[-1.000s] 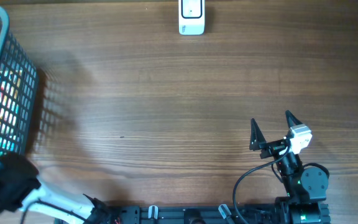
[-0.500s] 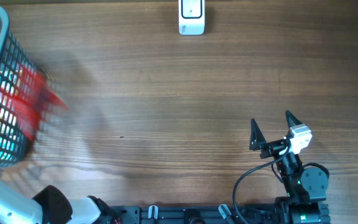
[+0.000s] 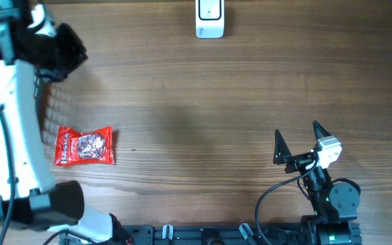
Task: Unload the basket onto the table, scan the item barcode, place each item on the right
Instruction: 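Grasp the red snack bag with the left gripper and lift it out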
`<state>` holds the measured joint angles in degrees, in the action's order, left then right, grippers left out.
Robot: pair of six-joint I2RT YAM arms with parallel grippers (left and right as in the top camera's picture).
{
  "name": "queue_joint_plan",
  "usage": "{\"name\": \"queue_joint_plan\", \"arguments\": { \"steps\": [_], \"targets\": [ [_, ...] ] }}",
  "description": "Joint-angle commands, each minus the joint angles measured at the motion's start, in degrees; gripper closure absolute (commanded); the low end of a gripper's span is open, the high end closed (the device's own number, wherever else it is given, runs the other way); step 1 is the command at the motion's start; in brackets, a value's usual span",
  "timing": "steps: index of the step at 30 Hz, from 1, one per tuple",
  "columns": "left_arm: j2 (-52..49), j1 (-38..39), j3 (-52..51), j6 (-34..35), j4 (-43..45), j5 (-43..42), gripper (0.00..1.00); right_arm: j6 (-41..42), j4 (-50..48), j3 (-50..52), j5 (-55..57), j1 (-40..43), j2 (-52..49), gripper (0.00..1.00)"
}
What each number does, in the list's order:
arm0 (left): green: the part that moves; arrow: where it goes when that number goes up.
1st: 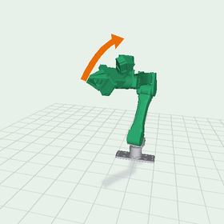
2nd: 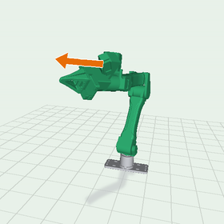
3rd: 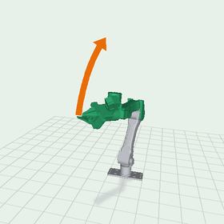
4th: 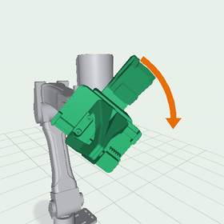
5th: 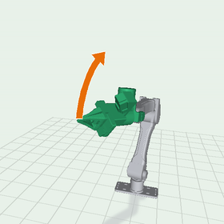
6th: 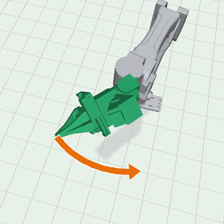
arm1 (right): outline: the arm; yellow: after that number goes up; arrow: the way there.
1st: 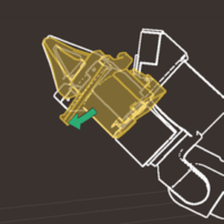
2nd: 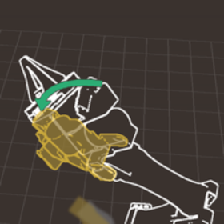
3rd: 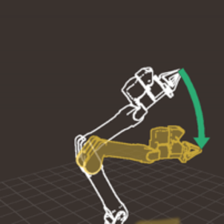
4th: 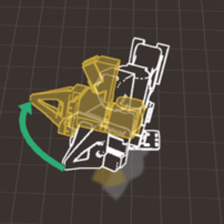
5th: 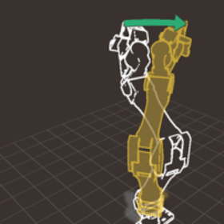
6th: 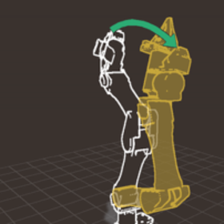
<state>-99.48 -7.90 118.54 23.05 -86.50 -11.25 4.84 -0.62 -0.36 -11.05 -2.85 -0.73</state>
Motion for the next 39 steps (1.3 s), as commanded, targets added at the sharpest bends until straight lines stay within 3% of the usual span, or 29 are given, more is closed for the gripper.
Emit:
{"name": "queue_joint_plan", "arguments": {
  "steps": [1, 3, 5, 6, 7, 12, 19, 25, 36, 39],
  "targets": [
    [-2.36, 1.99, -1.05, 5.77, -7.34, 18.18, 0.91, -0.33, -0.13, 0.07, 0.74, -0.20, 0.46, 0.00],
    [-3.45, 2.05, -3.48, 7.69, -10.03, 20.90, 0.78, -0.33, -0.13, 0.07, 0.74, -0.20, 0.46, 0.00],
    [-3.65, 1.99, -8.50, 8.39, -9.38, 22.53, 0.54, -0.33, -0.13, 0.07, 0.74, -0.20, 0.46, 0.00],
    [-3.65, 1.88, -11.37, 9.81, -8.37, 23.82, 0.33, -0.33, -0.13, 0.07, 0.74, -0.20, 0.46, 0.00],
    [-3.65, 1.62, -14.82, 11.72, -6.95, 25.38, 0.00, -0.33, -0.13, 0.07, 0.74, -0.20, 0.46, 0.00],
    [-3.65, 0.22, -27.56, 15.37, 1.40, 24.39, 0.00, -0.31, -0.13, 0.07, 0.74, -0.20, 0.46, 0.00],
    [-3.65, -0.26, -40.26, 15.41, 14.05, 22.60, 0.00, -0.33, -0.13, 0.07, 0.74, -0.20, 0.46, 0.00],
    [-3.65, -0.26, -45.13, 21.09, 20.04, 26.84, 0.00, -0.33, -0.13, 0.07, 0.74, -0.20, 0.46, 0.00],
    [-3.65, -0.26, -52.74, 23.10, 29.97, 27.17, 0.00, -0.33, -0.13, 0.07, 0.74, -0.20, 0.46, 0.00],
    [-3.67, -0.26, -54.58, 23.96, 31.17, 27.15, 0.05, -0.33, -0.13, 0.07, 0.74, -0.20, 0.46, 0.00]
  ]
}}
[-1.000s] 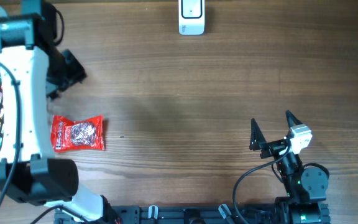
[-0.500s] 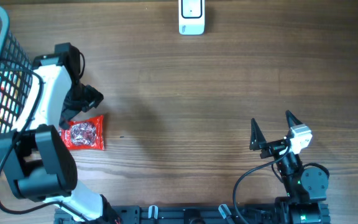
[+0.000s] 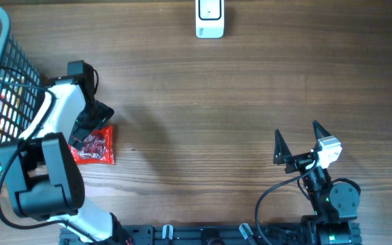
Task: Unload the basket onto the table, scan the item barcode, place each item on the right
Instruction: 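Grasp the red snack bag with the left gripper and lift it out, then carry the red bag to the table center and release it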
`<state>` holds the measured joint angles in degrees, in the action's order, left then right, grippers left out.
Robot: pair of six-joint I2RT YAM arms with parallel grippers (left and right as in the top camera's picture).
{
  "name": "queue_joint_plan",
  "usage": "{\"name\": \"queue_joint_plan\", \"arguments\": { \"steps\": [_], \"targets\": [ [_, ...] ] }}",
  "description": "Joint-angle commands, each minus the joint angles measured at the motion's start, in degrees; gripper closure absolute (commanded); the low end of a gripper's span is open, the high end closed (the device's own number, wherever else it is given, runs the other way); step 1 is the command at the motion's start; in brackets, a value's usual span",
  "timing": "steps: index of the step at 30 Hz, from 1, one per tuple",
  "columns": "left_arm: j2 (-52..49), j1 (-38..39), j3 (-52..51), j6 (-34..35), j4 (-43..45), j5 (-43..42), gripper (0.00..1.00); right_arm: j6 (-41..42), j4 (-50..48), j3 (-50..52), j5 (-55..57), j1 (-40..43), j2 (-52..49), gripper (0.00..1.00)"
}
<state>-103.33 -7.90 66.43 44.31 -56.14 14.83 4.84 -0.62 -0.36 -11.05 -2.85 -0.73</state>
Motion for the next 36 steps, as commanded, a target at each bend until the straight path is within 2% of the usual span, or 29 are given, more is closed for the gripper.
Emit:
{"name": "queue_joint_plan", "arguments": {
  "steps": [1, 3, 4, 5, 6, 10, 11, 15, 20, 23, 31, 34, 36],
  "targets": [
    [0.17, -0.26, -2.91, 2.67, 0.90, 1.07, 0.10, -0.33, -0.13, 0.07, 0.74, -0.20, 0.46, 0.00],
    [0.17, -0.26, -3.45, 2.64, 0.83, 1.09, 0.28, -0.31, -0.13, 0.07, 0.74, -0.20, 0.46, 0.00],
    [0.17, -0.26, -3.56, 2.64, 0.66, 1.09, 0.42, -0.35, -0.13, 0.07, 0.74, -0.20, 0.46, 0.00],
    [0.17, -0.26, -3.58, 2.62, 0.44, 1.09, 0.51, -0.33, -0.13, 0.07, 0.74, -0.20, 0.46, 0.00],
    [0.17, -0.26, -3.58, 2.62, 0.33, 1.09, 0.64, -0.35, -0.13, 0.07, 0.74, -0.20, 0.46, 0.00],
    [0.17, -0.26, -3.58, 2.62, 0.22, 1.07, 0.86, -0.33, -0.13, 0.07, 0.74, -0.20, 0.46, 0.00],
    [0.17, -0.26, -3.58, 2.64, 0.24, 1.05, 0.96, -0.33, -0.13, 0.07, 0.74, -0.20, 0.46, 0.00],
    [0.20, -0.20, -3.56, 1.53, 1.42, -3.02, 0.96, -0.33, -0.13, 0.07, 0.74, -0.20, 0.46, 0.00],
    [0.26, 1.97, -2.40, -6.64, 7.15, -14.47, 0.96, -0.33, -0.13, 0.07, 0.74, -0.20, 0.46, 0.00],
    [0.26, 4.63, 0.35, -6.93, 8.07, -15.43, 0.96, -0.31, -0.13, 0.07, 0.74, -0.20, 0.46, 0.00],
    [0.26, 15.65, 6.58, -16.94, 11.34, -15.43, 0.96, -0.33, -0.13, 0.07, 0.74, -0.20, 0.46, 0.01],
    [0.24, 18.64, 6.56, -16.96, 12.31, -15.39, 0.96, -0.33, -0.13, 0.07, 0.74, -0.20, 0.46, 0.00],
    [0.26, 19.98, 6.56, -16.94, 13.16, -15.41, 0.91, -0.33, -0.13, 0.07, 0.74, -0.20, 0.46, 0.00]
  ]
}}
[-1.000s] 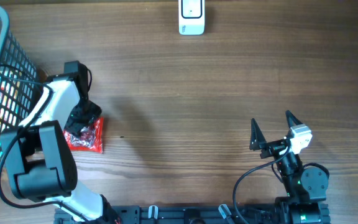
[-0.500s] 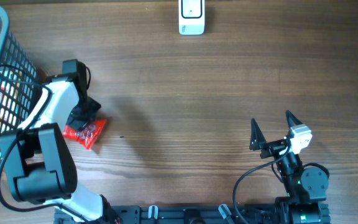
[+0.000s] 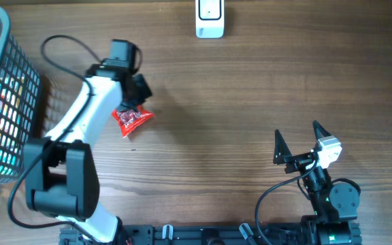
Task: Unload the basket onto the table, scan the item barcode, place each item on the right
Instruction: 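Carry the red bag to the table center and release it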
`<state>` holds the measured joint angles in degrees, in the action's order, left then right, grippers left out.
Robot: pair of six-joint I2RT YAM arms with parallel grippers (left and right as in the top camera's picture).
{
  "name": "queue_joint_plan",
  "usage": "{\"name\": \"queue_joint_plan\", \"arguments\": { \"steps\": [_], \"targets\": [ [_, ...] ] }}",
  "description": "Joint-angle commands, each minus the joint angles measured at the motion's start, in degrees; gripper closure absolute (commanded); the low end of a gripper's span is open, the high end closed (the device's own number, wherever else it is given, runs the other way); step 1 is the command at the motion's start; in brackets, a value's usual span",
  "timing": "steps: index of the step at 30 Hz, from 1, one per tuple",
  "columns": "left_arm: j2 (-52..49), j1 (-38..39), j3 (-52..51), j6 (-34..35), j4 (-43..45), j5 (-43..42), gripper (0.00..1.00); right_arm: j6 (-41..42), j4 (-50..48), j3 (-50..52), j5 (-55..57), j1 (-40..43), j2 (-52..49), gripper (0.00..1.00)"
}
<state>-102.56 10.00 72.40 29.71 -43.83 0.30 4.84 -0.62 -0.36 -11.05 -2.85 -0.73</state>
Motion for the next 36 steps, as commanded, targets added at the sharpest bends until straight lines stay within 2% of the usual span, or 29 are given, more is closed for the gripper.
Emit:
{"name": "queue_joint_plan", "arguments": {
  "steps": [1, 6, 7, 9, 12, 14, 15, 19, 21, 24, 26, 27, 31, 36],
  "targets": [
    [-0.50, 2.58, 0.72, -2.34, 1.05, -0.90, 0.91, -0.33, -0.13, 0.07, 0.74, -0.20, 0.46, 0.00],
    [-0.28, 2.25, 2.75, -2.29, -2.08, 1.92, 0.81, -0.33, -0.13, 0.07, 0.74, -0.20, 0.46, 0.00],
    [-0.07, 1.86, 3.56, -2.27, -3.48, 3.74, 0.74, -0.33, -0.13, 0.07, 0.74, -0.20, 0.46, 0.00],
    [0.28, 0.87, 5.09, -0.72, -6.38, 8.48, 0.36, -0.33, -0.13, 0.07, 0.74, -0.20, 0.46, 0.00],
    [0.68, -0.98, 5.90, 5.66, -10.47, 16.59, 0.33, -0.33, -0.13, 0.07, 0.74, -0.20, 0.46, 0.00],
    [0.46, -2.60, 5.70, 9.60, -12.85, 20.35, 0.17, -0.33, -0.13, 0.07, 0.74, -0.20, 0.46, 0.00],
    [0.28, -3.48, 5.18, 11.02, -13.33, 20.57, 0.15, -0.35, -0.13, 0.07, 0.74, -0.20, 0.46, 0.00],
    [-1.14, -6.36, 1.66, 14.34, -12.02, 18.51, 0.11, -0.33, -0.13, 0.07, 0.74, -0.20, 0.46, 0.00],
    [-2.12, -7.41, -0.31, 14.23, -9.31, 15.54, 0.16, -0.33, -0.13, 0.07, 0.74, -0.20, 0.46, 0.00],
    [-2.80, -8.52, -2.23, 13.79, -5.86, 10.34, 0.30, -0.33, -0.13, 0.07, 0.76, -0.20, 0.46, 0.01],
    [-2.89, -8.76, -3.28, 13.68, -3.15, 7.93, 0.32, -0.33, -0.13, 0.07, 0.74, -0.20, 0.46, 0.00],
    [-2.89, -8.79, -3.67, 12.79, -1.70, 6.56, 0.31, -0.33, -0.13, 0.07, 0.74, -0.20, 0.46, 0.00],
    [-2.89, -8.79, -4.94, 6.71, 4.37, -2.12, 0.13, -0.35, -0.13, 0.07, 0.74, -0.20, 0.46, 0.00],
    [-3.04, -8.72, -5.86, 0.42, 8.72, -10.45, 0.16, -0.33, -0.13, 0.07, 0.74, -0.20, 0.46, 0.00]
  ]
}}
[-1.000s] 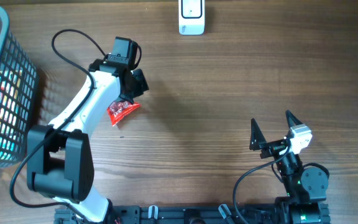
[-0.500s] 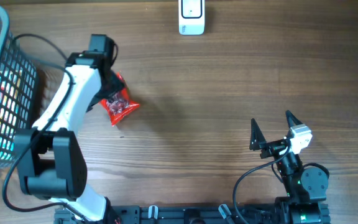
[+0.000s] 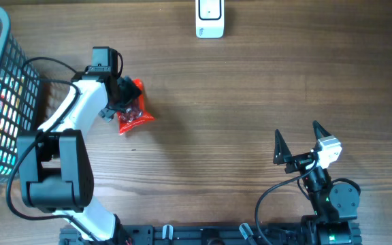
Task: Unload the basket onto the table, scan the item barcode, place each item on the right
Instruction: 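Carry the red bag to the table center and release it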
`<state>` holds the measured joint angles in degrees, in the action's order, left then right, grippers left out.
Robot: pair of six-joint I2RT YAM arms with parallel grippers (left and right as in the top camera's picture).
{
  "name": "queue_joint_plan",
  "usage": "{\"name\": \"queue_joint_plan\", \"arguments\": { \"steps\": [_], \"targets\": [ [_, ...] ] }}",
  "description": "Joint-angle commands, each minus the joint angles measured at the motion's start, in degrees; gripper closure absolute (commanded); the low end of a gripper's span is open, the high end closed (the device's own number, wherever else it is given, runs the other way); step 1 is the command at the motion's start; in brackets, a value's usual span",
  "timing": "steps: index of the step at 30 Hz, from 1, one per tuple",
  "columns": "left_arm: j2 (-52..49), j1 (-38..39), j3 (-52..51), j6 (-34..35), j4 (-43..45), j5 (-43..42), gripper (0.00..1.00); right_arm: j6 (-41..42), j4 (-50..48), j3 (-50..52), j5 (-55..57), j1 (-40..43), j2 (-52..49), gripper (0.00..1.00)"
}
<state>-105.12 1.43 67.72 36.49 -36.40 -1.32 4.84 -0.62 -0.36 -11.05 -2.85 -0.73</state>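
Note:
A red snack packet (image 3: 133,110) with a clear window is held up off the wooden table (image 3: 237,95) at the left. My left gripper (image 3: 122,101) is shut on the packet's left side, its fingers partly hidden by the wrist. The white barcode scanner (image 3: 209,18) stands at the table's far edge, well to the right of the packet. My right gripper (image 3: 298,139) is open at the lower right, nothing between its fingers.
A grey wire basket (image 3: 2,95) holding several coloured packets stands at the left edge. The arm bases and a black rail (image 3: 203,235) line the near edge.
My left gripper, still holding the packet, has shifted slightly left and away from me. The packet has turned and now stands more upright. The right arm has not moved.
The packet first lay flat at the lower left with my left arm over the basket. Then my left gripper was down on the packet. Later it held the packet lifted nearer the middle, and now it holds it turned at about the same place.

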Motion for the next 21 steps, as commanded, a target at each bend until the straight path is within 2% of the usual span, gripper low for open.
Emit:
{"name": "queue_joint_plan", "arguments": {
  "steps": [1, 6, 9, 14, 18, 19, 21],
  "targets": [
    [-0.59, -0.15, -1.20, -8.11, 1.55, -9.99, 0.17, -0.33, -0.13, 0.07, 0.76, -0.20, 0.46, 0.00],
    [-0.59, 0.35, -1.18, -16.92, 2.51, -19.06, 0.25, -0.33, -0.13, 0.07, 0.76, -0.20, 0.46, 0.00],
    [-0.50, 0.59, -0.72, -17.03, 3.32, -22.75, 0.26, -0.35, -0.13, 0.07, 0.74, -0.20, 0.46, 0.00],
    [2.69, 0.57, 5.35, -17.03, -2.38, -22.40, 0.23, -0.33, -0.13, 0.07, 0.74, -0.20, 0.46, 0.00],
    [6.91, 0.59, 8.83, -16.85, -8.79, -18.05, 0.22, -0.31, -0.13, 0.07, 0.74, -0.20, 0.46, 0.01],
    [8.13, 0.59, 8.87, -16.55, -10.51, -16.81, 0.27, -0.33, -0.13, 0.07, 0.74, -0.20, 0.46, 0.00],
    [9.51, 0.66, 8.85, -16.17, -14.95, -15.67, 0.45, -0.33, -0.13, 0.07, 0.74, -0.20, 0.46, 0.00]
  ]
}}
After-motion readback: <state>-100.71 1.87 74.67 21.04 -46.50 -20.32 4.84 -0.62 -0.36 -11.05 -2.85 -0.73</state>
